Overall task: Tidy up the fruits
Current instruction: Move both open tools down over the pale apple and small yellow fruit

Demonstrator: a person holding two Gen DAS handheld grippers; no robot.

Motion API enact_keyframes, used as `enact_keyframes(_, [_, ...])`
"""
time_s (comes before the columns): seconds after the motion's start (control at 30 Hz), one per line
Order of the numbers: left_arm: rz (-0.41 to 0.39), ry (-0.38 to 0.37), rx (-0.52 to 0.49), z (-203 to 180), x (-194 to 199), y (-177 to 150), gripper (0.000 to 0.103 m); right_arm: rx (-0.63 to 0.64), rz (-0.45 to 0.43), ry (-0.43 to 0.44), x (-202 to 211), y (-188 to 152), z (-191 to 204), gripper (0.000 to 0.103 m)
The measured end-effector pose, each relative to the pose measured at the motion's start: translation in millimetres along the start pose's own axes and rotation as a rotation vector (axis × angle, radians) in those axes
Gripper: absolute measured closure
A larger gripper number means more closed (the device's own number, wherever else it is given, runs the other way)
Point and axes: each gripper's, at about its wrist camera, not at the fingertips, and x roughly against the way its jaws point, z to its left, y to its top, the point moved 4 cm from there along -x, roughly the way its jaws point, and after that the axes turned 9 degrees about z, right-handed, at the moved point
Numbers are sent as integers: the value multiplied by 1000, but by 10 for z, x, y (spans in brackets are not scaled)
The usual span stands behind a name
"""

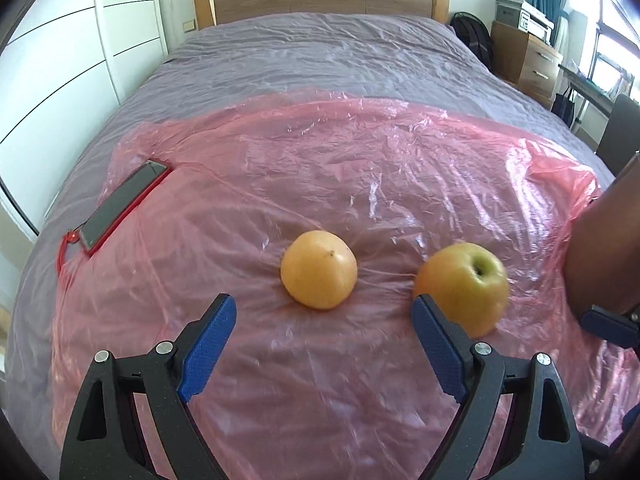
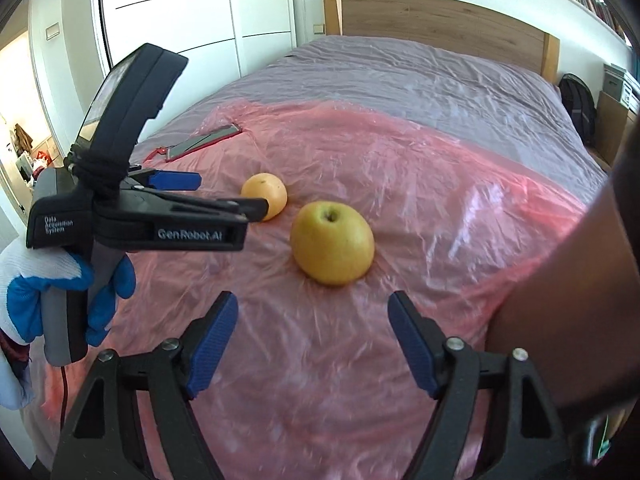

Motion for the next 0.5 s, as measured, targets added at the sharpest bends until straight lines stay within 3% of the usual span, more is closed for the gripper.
enact_keyframes(0.5, [35, -16, 1, 96, -509, 111, 22, 60, 74, -37, -804, 402, -63, 0])
